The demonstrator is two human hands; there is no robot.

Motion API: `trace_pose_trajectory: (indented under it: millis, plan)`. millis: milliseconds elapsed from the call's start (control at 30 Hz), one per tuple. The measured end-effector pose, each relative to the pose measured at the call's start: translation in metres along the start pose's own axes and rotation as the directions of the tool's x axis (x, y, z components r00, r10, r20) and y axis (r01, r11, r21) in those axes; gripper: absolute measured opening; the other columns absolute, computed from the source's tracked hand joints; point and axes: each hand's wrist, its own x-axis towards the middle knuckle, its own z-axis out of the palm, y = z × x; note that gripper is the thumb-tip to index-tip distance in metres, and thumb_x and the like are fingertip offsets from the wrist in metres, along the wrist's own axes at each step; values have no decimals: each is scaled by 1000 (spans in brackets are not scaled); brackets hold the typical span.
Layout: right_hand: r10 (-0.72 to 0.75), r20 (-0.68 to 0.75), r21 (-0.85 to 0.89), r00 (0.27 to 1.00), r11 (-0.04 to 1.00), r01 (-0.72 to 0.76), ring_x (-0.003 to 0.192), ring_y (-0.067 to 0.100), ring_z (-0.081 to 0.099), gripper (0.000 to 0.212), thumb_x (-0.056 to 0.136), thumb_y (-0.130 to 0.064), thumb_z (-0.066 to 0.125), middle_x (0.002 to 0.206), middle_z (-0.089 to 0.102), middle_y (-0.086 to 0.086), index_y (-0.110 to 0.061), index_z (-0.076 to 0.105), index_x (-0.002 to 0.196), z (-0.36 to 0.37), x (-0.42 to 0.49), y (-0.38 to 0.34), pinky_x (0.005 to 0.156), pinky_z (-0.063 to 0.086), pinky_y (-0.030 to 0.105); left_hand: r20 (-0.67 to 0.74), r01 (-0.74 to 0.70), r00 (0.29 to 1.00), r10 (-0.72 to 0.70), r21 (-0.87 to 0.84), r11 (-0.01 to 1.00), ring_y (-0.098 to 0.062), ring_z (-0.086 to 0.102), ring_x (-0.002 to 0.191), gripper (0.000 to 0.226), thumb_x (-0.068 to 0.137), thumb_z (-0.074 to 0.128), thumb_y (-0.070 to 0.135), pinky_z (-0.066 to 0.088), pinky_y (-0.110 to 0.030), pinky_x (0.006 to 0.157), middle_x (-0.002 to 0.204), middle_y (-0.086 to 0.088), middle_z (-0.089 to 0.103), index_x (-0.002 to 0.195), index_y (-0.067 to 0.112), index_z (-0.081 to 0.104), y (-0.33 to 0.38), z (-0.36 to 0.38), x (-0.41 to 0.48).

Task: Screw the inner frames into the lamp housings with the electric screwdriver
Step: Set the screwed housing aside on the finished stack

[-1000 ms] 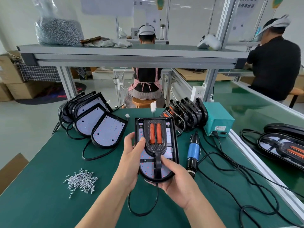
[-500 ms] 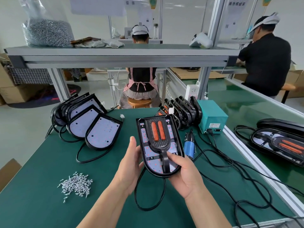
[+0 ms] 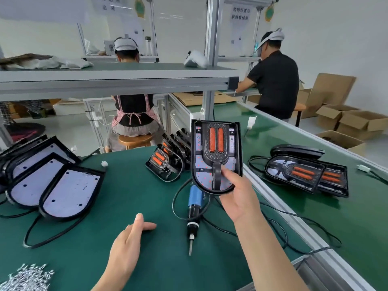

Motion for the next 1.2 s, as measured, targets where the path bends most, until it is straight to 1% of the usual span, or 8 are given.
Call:
trace_pose_trajectory:
  millis: [233, 367, 467, 567, 800, 900, 1000, 1200]
  plan:
    - [-173, -277, 145, 945, 965, 219, 106, 25, 68, 31, 99, -2, 59, 136, 63, 18, -11, 61, 129, -51, 35, -34, 107, 49, 50, -68, -26, 997, 28, 29, 999, -11, 51, 113, 49, 105, 37, 47, 30, -30, 96, 101, 32, 60, 86, 34, 81, 2, 7, 2]
    - [-232, -474, 110, 849, 941, 319, 98, 11, 69, 35, 100, -9, 63, 128, 68, 0, -23, 57, 131, -85, 48, -39, 87, 54, 28, -76, -46, 996, 51, 66, 997, -13, 52, 109, 48, 106, 38, 42, 31, -29, 93, 102, 29, 62, 86, 32, 80, 6, 12, 0]
    - [-216, -584, 97, 782, 938, 332, 99, 8, 64, 32, 100, -15, 64, 117, 67, -11, -27, 51, 127, -107, 59, -37, 89, 49, 28, -90, -65, 993, 72, 84, 994, -14, 55, 109, 45, 106, 41, 40, 33, -31, 93, 105, 22, 67, 85, 30, 80, 7, 15, -1]
    - [-184, -639, 144, 746, 925, 351, 102, 7, 62, 49, 97, -17, 69, 127, 61, -6, -26, 44, 138, -120, 69, -34, 84, 49, 26, -97, -65, 993, 74, 89, 994, -14, 55, 110, 44, 105, 42, 40, 34, -31, 93, 106, 21, 68, 84, 31, 80, 8, 16, -1]
    - [-80, -690, -59, 719, 997, 54, 110, 31, 66, 51, 96, -31, 71, 127, 65, 12, -3, 54, 136, -135, 100, -41, 96, 55, 46, -95, -74, 992, 84, 105, 992, -13, 55, 110, 45, 105, 45, 38, 36, -33, 94, 106, 22, 69, 74, 41, 78, 9, 16, -2]
    - [-78, -688, -64, 721, 997, 47, 90, 28, 69, 33, 99, -28, 67, 126, 68, 17, -1, 61, 117, -137, 109, -52, 97, 55, 49, -87, -94, 990, 107, 135, 986, -13, 55, 112, 45, 105, 45, 36, 34, -31, 93, 109, 18, 70, 76, 39, 78, 7, 16, -2]
    - [-106, -738, -153, 666, 988, -12, 91, 25, 62, 45, 96, -38, 68, 120, 67, 9, -4, 60, 125, -140, 113, -59, 84, 52, 33, -79, -98, 991, 112, 155, 983, -15, 53, 122, 42, 106, 45, 34, 34, -32, 96, 109, 17, 70, 81, 32, 79, 3, 16, 0]
    - [-119, -741, -285, 661, 947, -148, 92, 20, 53, 54, 98, -42, 65, 110, 55, 3, -4, 56, 136, -140, 124, -75, 53, 40, 26, -80, -97, 991, 111, 161, 982, -18, 51, 132, 41, 105, 47, 33, 35, -32, 101, 113, 11, 72, 80, 31, 80, 2, 17, 0]
